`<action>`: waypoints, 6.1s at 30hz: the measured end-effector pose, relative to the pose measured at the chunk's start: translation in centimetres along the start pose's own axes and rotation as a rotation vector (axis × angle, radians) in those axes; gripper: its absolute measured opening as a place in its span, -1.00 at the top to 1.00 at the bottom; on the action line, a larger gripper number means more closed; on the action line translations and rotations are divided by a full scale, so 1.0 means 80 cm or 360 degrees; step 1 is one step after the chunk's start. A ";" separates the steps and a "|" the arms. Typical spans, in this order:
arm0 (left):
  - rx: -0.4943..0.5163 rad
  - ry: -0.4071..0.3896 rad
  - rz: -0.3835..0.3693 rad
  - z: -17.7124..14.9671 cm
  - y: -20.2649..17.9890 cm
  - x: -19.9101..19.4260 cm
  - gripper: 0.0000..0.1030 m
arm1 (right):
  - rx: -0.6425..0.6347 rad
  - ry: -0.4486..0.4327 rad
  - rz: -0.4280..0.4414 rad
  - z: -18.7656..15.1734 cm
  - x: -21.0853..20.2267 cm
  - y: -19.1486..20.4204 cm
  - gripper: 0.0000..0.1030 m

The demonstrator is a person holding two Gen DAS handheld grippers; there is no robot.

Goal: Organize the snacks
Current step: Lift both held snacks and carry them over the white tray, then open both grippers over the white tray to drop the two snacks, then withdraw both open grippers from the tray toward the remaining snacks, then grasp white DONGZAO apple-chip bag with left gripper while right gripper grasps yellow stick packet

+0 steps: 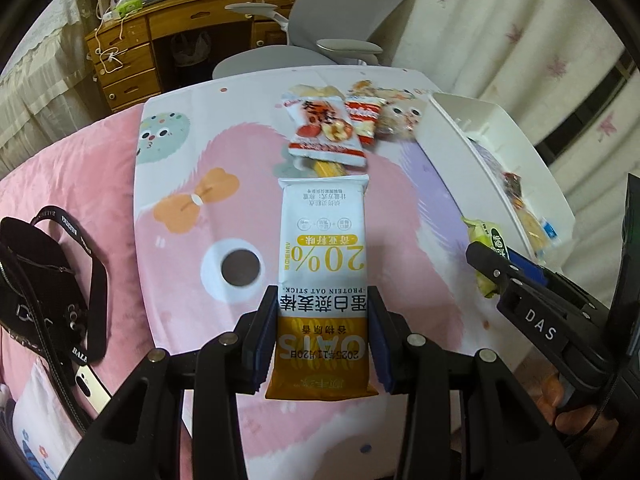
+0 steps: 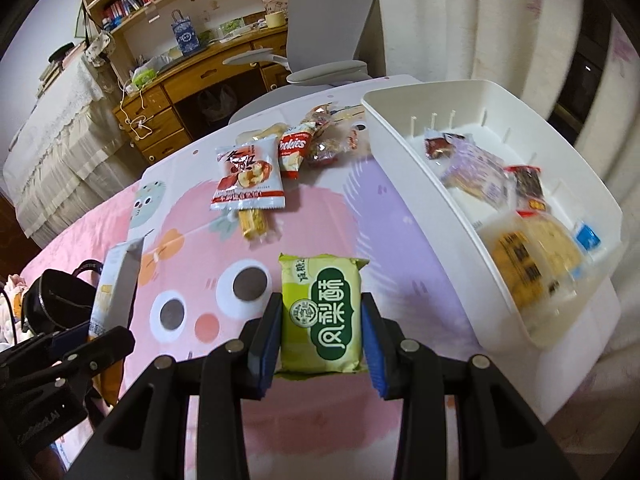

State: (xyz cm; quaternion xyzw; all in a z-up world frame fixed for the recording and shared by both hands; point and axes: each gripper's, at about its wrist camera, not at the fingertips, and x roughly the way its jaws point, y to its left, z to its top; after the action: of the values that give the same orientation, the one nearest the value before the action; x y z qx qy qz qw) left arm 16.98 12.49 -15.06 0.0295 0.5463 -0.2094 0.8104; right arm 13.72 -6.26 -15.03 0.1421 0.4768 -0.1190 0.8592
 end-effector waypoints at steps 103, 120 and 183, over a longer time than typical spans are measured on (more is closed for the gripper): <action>-0.0244 -0.0061 -0.0005 0.023 -0.256 0.018 -0.45 | -0.0329 0.0311 0.0356 0.078 -0.024 -0.253 -0.11; -0.0289 -0.0017 0.0114 -0.022 -0.088 -0.035 -0.45 | -0.0320 0.0341 0.0369 0.023 -0.022 -0.099 -0.11; -0.0227 0.0546 0.0079 0.283 0.042 0.226 -0.71 | -0.0376 0.0040 0.0361 0.073 0.197 0.080 -0.10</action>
State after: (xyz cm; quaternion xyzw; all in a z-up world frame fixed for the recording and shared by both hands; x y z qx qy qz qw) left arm 43.71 3.76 -22.84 0.0209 0.6890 -0.1420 0.7104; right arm 28.62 -3.50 -24.65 0.0945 0.4791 0.0376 0.8718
